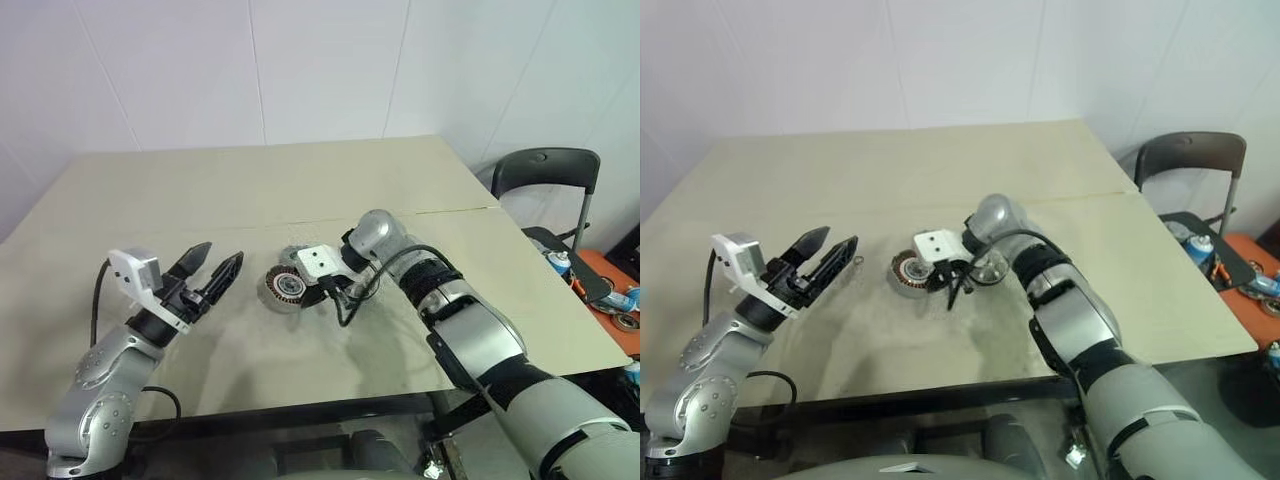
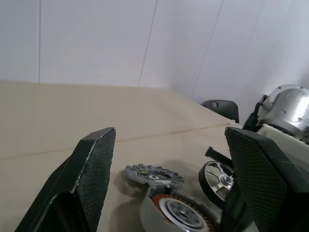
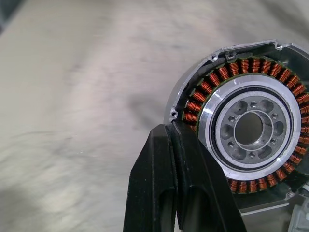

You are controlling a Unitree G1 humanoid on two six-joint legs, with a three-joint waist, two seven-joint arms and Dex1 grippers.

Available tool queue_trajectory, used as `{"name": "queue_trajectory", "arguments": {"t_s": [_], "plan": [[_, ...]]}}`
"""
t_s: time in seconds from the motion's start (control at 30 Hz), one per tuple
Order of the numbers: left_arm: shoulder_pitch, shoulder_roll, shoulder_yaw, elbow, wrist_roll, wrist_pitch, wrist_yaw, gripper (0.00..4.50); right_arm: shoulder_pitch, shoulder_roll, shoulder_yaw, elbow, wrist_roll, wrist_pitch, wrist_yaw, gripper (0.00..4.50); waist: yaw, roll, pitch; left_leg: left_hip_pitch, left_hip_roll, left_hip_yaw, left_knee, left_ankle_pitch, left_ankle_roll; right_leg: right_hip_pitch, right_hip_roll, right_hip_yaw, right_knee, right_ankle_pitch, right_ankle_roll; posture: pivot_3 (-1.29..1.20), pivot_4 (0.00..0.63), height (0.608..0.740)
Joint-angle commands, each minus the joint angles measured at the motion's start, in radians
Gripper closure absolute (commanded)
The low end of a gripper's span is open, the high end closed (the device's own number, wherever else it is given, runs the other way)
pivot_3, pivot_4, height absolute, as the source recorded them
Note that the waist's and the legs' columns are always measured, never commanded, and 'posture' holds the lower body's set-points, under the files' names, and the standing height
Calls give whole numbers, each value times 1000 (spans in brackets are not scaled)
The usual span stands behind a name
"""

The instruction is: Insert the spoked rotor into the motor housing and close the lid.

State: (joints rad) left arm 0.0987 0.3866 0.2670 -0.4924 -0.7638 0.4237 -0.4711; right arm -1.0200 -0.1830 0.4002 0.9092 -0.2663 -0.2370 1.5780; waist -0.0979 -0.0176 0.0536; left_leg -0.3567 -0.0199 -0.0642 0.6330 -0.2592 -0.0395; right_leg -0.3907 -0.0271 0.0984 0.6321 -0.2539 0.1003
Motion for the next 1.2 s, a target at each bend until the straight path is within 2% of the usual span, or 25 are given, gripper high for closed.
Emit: {"name": "queue_trajectory", "arguments": {"t_s": [0.03,0.17,0.43,0.57,0.67,0.77,1.03,1.1,1.2], "plan": [[-26,4,-6,-30,-8,-3,0,653,47,-54,37,-185,46,22,35,4494,2,0,0,0,0,0,0,0,0,0,0,0,0,0,0,0,0,740],[-36,7,-9,-25,-8,1,0,653,91,-103,85,-248,40,-6,29,4494,3,0,0,0,0,1,0,0,0,0,0,0,0,0,0,0,0,740],[-49,5,-13,-12,-4,4,2,653,44,-62,89,-140,21,-102,-110,4494,-2,-1,0,2,0,2,1,0,0,2,0,0,0,-2,-3,0,0,740],[-44,2,-14,-25,-2,6,13,653,33,-57,91,-122,39,-119,-90,3527,0,-1,0,2,0,2,2,0,0,2,1,0,0,-1,-4,0,0,740],[-40,1,-17,-35,-4,7,21,653,33,-60,98,-129,33,-82,-81,2501,2,-1,0,1,0,2,2,0,0,2,0,0,0,-1,-4,0,0,740],[-39,3,-16,-46,-11,11,30,653,49,-75,96,-182,69,-33,-8,2501,4,-1,0,1,0,1,1,0,0,2,0,0,-1,0,-2,0,0,740],[-56,48,37,-1,-37,24,3,653,89,-99,47,-324,157,95,5,2501,2,-1,0,1,0,1,1,0,0,1,0,0,-1,-1,-4,0,0,740],[-60,72,57,23,-2,6,9,653,109,-102,22,-371,183,147,-31,2501,3,-1,0,1,0,1,0,0,0,1,0,0,-1,-1,-4,0,0,740],[-70,142,67,81,153,-37,47,653,133,-91,-44,-388,208,222,-162,2501,3,-1,0,1,0,1,1,0,0,1,0,0,-1,-1,-4,0,0,740]]}}
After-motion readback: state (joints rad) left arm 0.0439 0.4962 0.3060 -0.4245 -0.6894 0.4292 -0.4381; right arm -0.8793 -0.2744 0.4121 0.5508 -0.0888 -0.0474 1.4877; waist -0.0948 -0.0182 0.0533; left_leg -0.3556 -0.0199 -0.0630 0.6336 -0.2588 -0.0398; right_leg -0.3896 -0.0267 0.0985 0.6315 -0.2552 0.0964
